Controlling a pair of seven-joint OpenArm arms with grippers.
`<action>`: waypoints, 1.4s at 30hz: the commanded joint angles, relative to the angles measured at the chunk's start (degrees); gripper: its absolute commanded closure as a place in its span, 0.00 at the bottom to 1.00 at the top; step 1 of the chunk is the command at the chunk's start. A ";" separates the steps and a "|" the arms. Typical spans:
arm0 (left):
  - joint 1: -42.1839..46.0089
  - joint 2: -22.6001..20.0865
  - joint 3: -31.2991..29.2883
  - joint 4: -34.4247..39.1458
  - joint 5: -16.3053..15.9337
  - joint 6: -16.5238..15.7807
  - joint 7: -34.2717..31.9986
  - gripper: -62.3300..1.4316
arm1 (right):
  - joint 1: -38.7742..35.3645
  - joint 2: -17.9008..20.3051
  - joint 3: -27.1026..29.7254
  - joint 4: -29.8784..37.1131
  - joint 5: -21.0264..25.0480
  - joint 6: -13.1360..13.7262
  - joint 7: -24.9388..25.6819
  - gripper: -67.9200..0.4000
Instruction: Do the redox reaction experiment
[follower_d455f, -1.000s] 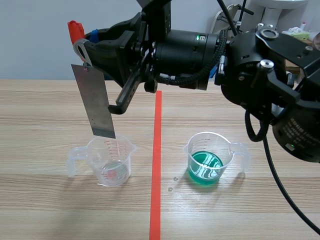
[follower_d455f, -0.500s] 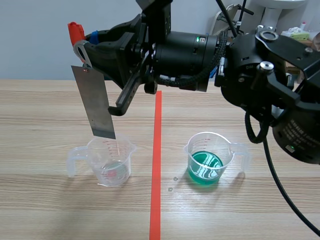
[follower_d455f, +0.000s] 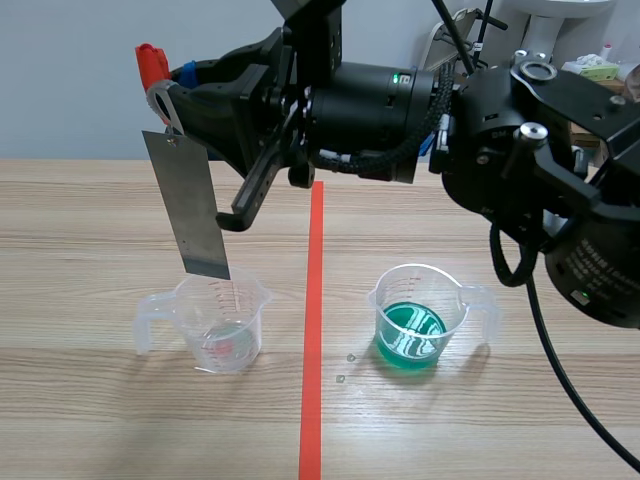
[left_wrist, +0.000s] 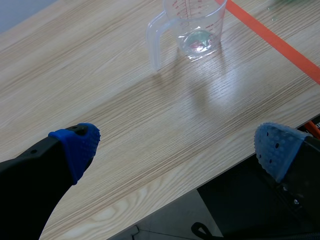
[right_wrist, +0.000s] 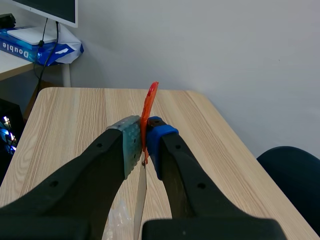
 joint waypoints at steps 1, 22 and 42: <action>0.07 -0.33 0.17 0.42 -0.20 -0.09 -0.61 0.00 | 0.79 0.11 0.33 0.48 0.81 -0.20 1.09 0.98; 0.07 -0.33 0.17 0.42 -0.22 -0.11 -0.59 0.00 | 0.59 5.42 1.99 0.96 0.83 -0.24 6.69 0.98; 0.07 -0.31 0.17 0.42 -0.22 -0.11 -0.59 0.00 | -13.88 18.86 18.56 9.81 4.74 -0.22 10.49 0.98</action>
